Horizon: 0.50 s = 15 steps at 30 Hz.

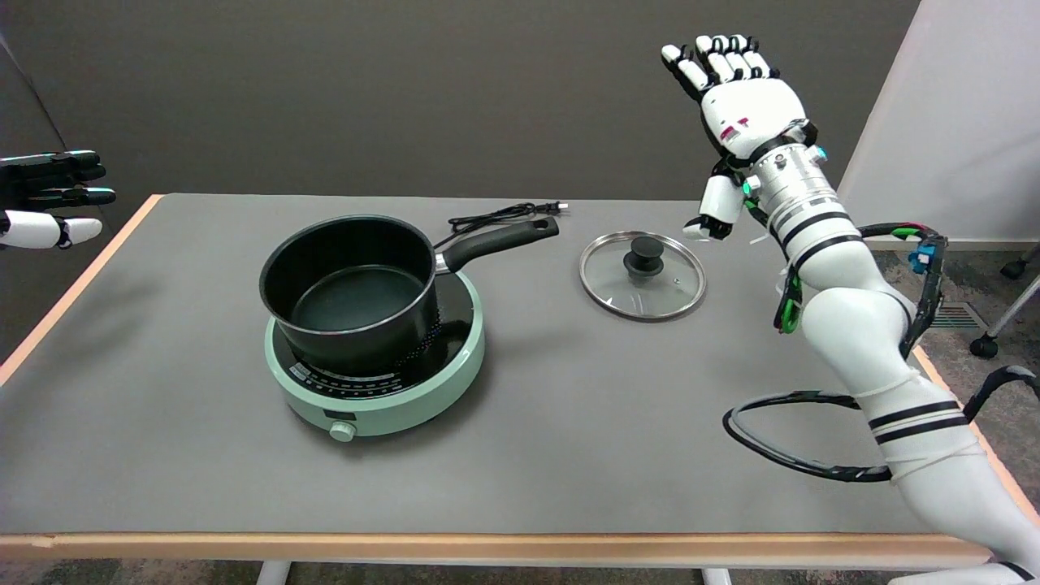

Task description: Pick up the pot lid.

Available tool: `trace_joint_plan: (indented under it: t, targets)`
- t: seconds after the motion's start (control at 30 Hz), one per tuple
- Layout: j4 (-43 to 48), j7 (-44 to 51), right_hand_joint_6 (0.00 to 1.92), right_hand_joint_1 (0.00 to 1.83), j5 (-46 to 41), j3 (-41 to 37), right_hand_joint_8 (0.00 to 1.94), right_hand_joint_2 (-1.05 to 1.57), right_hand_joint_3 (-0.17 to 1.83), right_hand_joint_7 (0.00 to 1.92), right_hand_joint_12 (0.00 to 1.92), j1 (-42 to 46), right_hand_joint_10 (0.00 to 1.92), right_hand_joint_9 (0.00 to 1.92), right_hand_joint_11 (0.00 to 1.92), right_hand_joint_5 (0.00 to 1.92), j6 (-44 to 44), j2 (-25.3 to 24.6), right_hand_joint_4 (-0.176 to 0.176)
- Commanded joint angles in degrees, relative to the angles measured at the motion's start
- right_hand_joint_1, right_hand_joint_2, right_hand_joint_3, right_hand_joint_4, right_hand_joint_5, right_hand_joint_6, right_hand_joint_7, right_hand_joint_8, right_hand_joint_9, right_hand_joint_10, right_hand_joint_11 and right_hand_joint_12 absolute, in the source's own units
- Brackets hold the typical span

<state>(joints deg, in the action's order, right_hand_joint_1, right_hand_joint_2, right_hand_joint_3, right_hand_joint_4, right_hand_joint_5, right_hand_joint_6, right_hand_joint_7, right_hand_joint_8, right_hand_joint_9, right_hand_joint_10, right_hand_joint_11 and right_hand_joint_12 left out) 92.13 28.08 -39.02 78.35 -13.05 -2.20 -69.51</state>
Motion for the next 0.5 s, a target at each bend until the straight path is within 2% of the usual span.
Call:
trace_joint_plan:
  t: [0.03,0.17,0.5]
  targets:
    - [-5.94,-0.25,0.01,1.15,-10.09,1.54,0.01,-0.87,1.5,0.01,0.01,-3.69,0.01,0.01,0.01,0.01,4.4,2.6,0.176]
    - [-6.78,-1.44,0.0,1.15,-10.39,1.14,0.0,-0.86,1.51,0.0,0.0,-4.93,0.0,0.0,0.0,0.0,6.39,2.37,0.176]
    - [-12.29,-14.94,0.0,1.14,-10.39,1.39,0.0,-0.91,1.59,0.0,0.0,-7.94,0.0,0.0,0.0,0.0,3.33,3.57,0.176]
